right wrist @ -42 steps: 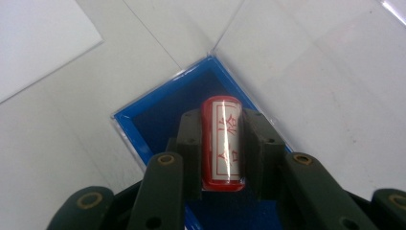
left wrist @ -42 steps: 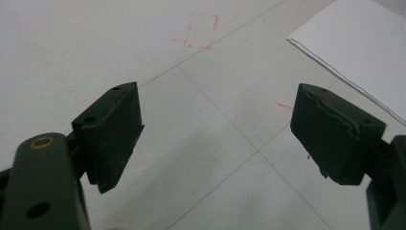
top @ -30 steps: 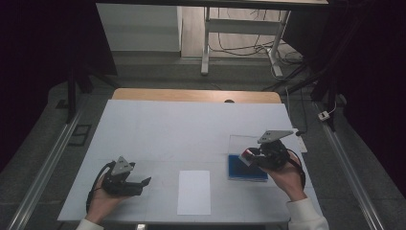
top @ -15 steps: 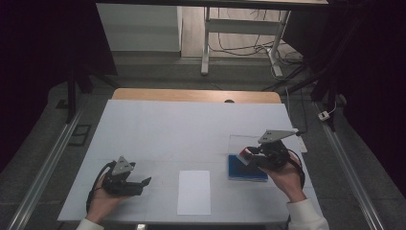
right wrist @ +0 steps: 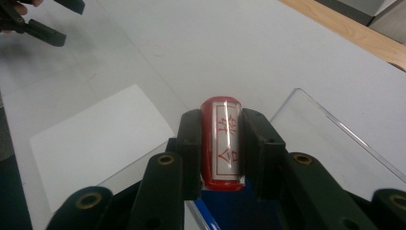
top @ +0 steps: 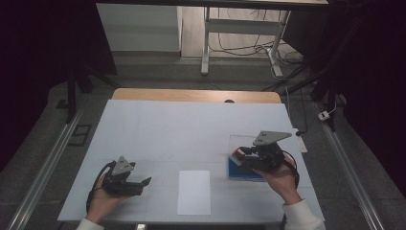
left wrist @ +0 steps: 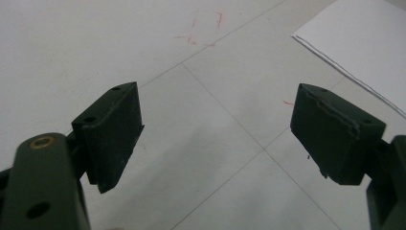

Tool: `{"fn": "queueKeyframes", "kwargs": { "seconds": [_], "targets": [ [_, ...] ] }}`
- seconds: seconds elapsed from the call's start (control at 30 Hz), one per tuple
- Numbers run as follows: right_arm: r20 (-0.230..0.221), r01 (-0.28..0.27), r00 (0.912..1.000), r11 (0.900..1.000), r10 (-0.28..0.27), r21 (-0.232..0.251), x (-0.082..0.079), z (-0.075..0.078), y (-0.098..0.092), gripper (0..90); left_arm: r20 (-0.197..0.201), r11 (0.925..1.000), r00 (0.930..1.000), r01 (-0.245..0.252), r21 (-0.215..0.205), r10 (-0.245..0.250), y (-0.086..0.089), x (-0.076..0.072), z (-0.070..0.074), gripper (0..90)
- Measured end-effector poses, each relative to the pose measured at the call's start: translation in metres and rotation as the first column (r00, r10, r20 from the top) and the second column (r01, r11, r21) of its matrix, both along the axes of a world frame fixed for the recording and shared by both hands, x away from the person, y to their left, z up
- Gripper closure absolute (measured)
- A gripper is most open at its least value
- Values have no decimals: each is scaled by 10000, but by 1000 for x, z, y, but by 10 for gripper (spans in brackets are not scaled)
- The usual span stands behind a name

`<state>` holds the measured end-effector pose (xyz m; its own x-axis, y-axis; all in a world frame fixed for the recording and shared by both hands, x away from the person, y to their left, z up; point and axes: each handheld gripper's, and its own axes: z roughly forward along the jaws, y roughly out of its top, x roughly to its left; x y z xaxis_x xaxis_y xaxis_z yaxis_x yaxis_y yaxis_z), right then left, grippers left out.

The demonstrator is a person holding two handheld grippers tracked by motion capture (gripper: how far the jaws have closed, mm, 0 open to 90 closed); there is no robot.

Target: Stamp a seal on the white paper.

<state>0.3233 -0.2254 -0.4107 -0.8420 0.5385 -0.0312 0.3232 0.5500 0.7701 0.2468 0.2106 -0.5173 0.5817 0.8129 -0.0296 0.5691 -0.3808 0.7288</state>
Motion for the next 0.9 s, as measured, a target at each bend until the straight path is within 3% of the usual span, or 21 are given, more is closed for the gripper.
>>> {"fn": "queueKeyframes", "kwargs": {
  "seconds": [0.33, 0.9],
  "targets": [
    [10, -584, 9983, 9977, 584, -336, -5, -9, 20, 708, -28, 10000, 10000, 1, -8, -1, 0, 1, -1, 181],
    [-68, -1539, 9881, 9878, 1538, -245, -18, -15, 51, 708, 17, 10000, 10000, -6, -39, 7, -1, 0, 0, 184]
  ]
}}
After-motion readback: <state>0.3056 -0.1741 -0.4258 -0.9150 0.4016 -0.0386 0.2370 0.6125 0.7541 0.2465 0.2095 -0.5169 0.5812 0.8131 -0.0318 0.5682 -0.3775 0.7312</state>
